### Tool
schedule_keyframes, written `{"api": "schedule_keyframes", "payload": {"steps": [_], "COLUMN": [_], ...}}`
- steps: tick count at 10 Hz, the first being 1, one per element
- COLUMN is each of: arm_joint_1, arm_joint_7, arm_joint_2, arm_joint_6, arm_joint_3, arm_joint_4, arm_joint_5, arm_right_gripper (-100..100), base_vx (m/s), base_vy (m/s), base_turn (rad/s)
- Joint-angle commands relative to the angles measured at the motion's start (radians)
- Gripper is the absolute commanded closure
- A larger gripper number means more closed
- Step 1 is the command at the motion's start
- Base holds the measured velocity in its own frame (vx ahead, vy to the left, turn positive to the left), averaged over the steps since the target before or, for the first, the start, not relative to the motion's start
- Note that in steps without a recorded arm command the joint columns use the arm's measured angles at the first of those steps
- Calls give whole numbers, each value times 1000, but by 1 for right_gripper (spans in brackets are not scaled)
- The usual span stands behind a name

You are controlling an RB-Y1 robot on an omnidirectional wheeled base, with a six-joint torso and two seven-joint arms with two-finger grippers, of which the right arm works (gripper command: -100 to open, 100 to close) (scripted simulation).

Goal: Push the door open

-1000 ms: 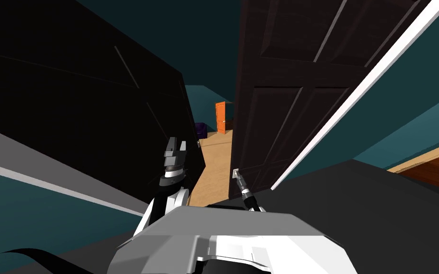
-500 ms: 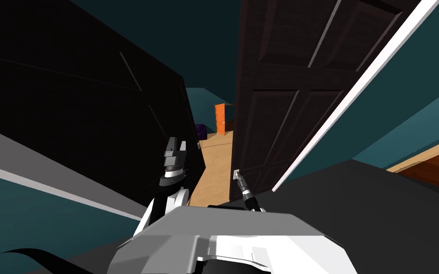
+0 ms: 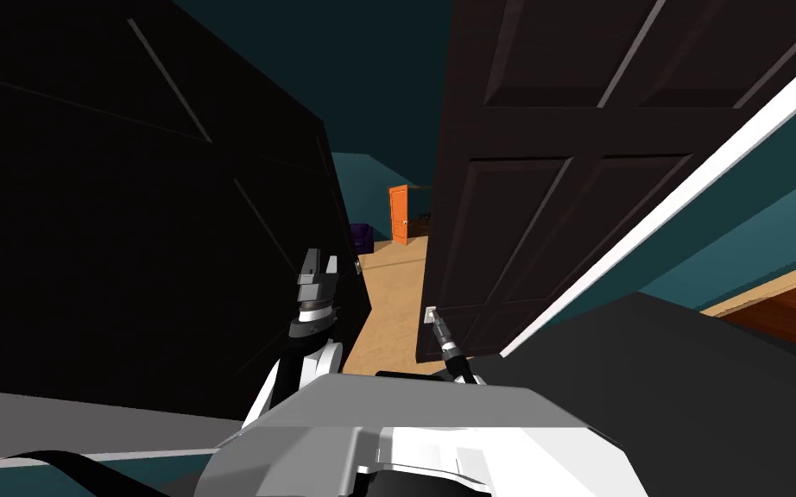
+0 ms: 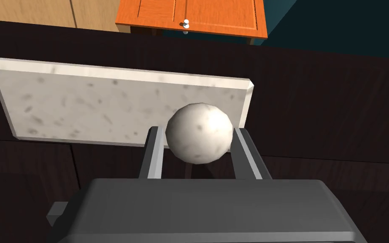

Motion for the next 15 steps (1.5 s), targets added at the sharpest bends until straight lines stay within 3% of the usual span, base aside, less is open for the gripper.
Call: {"api": "schedule_keyframes", "payload": {"steps": [1, 4, 5, 7, 11, 12, 15], "arm_joint_1": [-11, -23, 1, 6, 25, 24, 21], "arm_joint_7": [6, 26, 19, 17, 8, 10, 12], "arm_joint_2": [-14, -12, -12, -10, 16, 9, 3], "arm_joint_6": [-3, -5, 2, 2, 1, 2, -7], "arm_joint_3": [-32, -72, -54, -51, -40, -42, -47], "arm_joint_4": [8, 22, -7, -12, -30, -29, -20], "arm_joint_5": [-11, -24, -21, -22, -27, -26, -28], "arm_right_gripper": [100, 100, -100, -100, -100, -100, -100], "base_vx": [157, 188, -37, -207, -231, -103, 149], "base_vy": [76, 70, 51, 5, 50, 34, 27], "base_turn": [-51, -122, -59, -14, -33, -14, 19]}}
